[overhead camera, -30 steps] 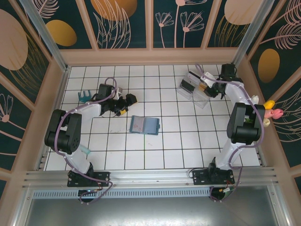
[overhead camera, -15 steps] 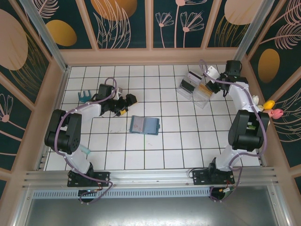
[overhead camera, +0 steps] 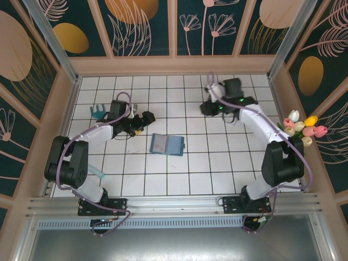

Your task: Take the credit cards out of the card holder

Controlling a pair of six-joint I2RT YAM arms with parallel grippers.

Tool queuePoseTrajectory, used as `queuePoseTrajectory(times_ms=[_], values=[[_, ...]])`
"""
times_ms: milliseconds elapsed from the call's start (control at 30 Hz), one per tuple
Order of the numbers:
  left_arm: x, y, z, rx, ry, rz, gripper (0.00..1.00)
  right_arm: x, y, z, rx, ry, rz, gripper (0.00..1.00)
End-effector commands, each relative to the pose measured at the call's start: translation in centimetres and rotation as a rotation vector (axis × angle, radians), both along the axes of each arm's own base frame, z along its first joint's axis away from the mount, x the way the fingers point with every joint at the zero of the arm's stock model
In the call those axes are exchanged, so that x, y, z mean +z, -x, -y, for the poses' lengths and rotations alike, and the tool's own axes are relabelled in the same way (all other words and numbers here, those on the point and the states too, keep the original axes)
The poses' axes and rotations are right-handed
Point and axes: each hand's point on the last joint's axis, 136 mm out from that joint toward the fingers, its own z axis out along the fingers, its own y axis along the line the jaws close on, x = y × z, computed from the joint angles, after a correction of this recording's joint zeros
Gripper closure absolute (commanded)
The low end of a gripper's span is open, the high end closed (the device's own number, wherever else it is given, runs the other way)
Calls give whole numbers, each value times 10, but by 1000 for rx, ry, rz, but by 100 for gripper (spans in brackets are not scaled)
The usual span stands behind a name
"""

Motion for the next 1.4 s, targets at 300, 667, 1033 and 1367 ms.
queuePoseTrajectory(times_ms=[300, 667, 1033, 1367], values=[[-12, 38, -22, 22, -75, -44, 2, -41, 72, -136, -212, -177, -345, 59], [-18, 57, -20, 14, -72, -76, 1, -115, 108, -122, -507, -101, -625, 54], [-20, 67, 21, -94, 2, -112, 29, -160, 106, -101, -513, 33, -691, 55], [-21, 68, 41, -164, 63, -131, 64, -177, 99, -94, -468, 138, -668, 56]])
